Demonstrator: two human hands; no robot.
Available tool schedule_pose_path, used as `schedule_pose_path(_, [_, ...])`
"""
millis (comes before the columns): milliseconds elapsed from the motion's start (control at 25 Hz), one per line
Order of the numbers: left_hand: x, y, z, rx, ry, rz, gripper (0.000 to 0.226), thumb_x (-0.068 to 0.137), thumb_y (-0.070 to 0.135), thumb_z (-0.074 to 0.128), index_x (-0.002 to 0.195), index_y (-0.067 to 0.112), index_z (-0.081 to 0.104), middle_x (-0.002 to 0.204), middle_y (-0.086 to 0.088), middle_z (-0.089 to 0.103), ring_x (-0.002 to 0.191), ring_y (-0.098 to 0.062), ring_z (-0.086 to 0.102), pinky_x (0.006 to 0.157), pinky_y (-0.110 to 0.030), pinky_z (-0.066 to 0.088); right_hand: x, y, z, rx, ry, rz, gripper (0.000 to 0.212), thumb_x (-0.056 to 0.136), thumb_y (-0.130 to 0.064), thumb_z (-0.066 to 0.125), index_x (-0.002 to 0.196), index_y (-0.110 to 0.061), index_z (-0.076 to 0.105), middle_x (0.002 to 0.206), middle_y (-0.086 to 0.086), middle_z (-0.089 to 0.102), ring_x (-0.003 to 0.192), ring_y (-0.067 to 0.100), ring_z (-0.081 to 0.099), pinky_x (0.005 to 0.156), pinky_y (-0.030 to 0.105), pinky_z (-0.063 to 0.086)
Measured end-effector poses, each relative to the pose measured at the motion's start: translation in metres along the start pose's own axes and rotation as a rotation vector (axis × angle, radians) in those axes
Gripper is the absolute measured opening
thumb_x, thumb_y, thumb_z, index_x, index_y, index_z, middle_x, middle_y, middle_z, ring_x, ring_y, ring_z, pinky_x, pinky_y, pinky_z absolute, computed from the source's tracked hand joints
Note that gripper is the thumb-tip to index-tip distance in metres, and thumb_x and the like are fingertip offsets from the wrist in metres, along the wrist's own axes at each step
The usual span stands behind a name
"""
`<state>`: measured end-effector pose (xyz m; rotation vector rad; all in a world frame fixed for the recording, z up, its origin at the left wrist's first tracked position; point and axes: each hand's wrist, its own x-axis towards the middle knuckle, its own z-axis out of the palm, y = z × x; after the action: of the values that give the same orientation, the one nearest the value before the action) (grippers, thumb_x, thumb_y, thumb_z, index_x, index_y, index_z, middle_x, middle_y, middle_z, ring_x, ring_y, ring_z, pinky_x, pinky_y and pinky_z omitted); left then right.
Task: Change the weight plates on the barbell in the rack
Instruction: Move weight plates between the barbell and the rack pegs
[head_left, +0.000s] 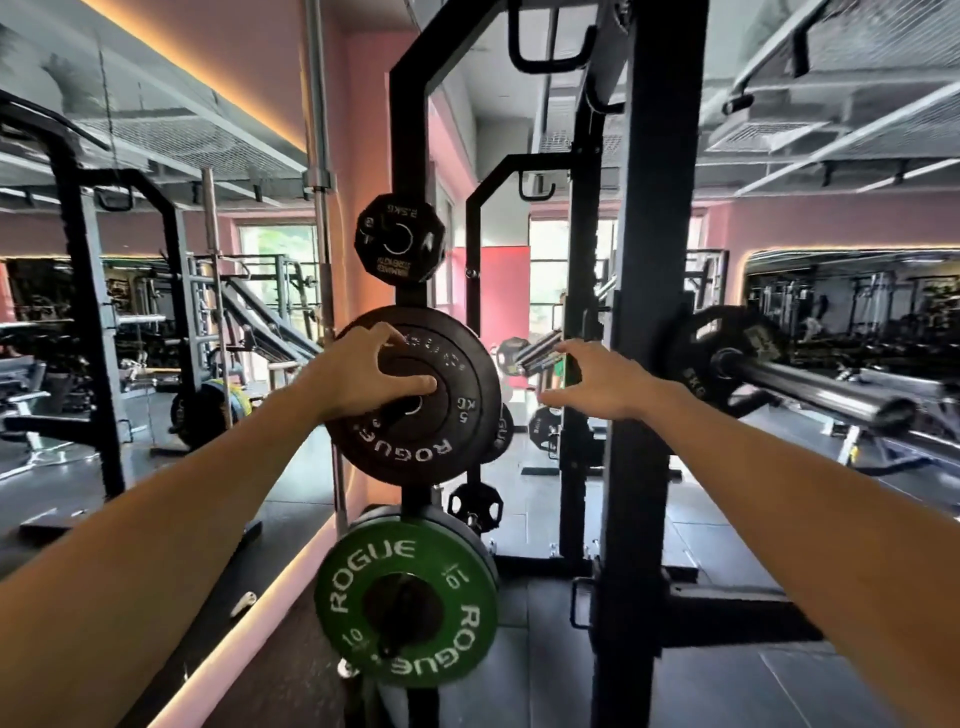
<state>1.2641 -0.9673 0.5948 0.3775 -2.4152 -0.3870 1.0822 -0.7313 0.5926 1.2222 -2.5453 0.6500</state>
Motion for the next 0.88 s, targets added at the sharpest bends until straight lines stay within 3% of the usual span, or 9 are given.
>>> schedule_pose_path(200, [-0.004, 0.073, 0.026, 0.015, -0.036, 0.055, 0.086, 0.056, 0.079, 0.069, 0.121, 0.025, 0.055, 0.118, 0.000, 0.062, 0.105, -0.021, 0.060, 0.094, -0.042, 0.050, -0.052, 0.062, -0.047, -0.062, 0.034, 0.090, 0.084, 0.078, -0.057, 0.066, 0.147, -0.027, 0.028, 0.151, 0.003, 0.036, 0.133, 0.027, 0.043, 0.109, 0.044, 0.036])
schedule_pose_path(360, [0.007, 0.133, 0.066, -0.002, -0.071, 0.114, 0.085, 0.058, 0.079, 0.067, 0.122, 0.024, 0.056, 0.107, 0.003, 0.066, 0.096, -0.015, 0.063, 0.091, -0.040, 0.051, -0.084, 0.125, -0.081, -0.025, 0.037, 0.177, 0.087, 0.075, -0.059, 0.068, 0.146, -0.029, 0.029, 0.151, 0.003, 0.035, 0.133, 0.027, 0.043, 0.110, 0.046, 0.036])
schedule_pose_path(480, [0.019, 0.190, 0.104, 0.004, -0.121, 0.133, 0.095, 0.052, 0.088, 0.059, 0.128, 0.030, 0.049, 0.118, -0.006, 0.059, 0.109, -0.024, 0.058, 0.097, -0.047, 0.048, -0.104, 0.183, -0.111, -0.031, 0.067, 0.220, 0.089, 0.070, -0.060, 0.068, 0.144, -0.028, 0.032, 0.147, 0.002, 0.042, 0.128, 0.025, 0.048, 0.107, 0.044, 0.039])
schedule_pose_path(640, [0.043, 0.261, 0.152, -0.041, -0.134, 0.125, 0.086, 0.063, 0.079, 0.064, 0.132, 0.032, 0.044, 0.132, -0.006, 0.049, 0.116, -0.026, 0.053, 0.101, -0.046, 0.044, -0.122, 0.260, -0.148, -0.029, 0.060, 0.259, 0.087, 0.073, -0.058, 0.068, 0.145, -0.027, 0.030, 0.148, 0.006, 0.040, 0.124, 0.028, 0.051, 0.104, 0.047, 0.042])
schedule_pose_path(880, [0.071, 0.330, 0.220, -0.054, -0.120, 0.085, 0.077, 0.070, 0.070, 0.068, 0.132, 0.032, 0.045, 0.132, -0.006, 0.048, 0.118, -0.026, 0.051, 0.099, -0.042, 0.042, -0.127, 0.361, -0.175, -0.017, 0.061, 0.260, 0.075, 0.086, -0.049, 0.061, 0.148, -0.024, 0.028, 0.155, 0.006, 0.030, 0.137, 0.028, 0.037, 0.111, 0.047, 0.033])
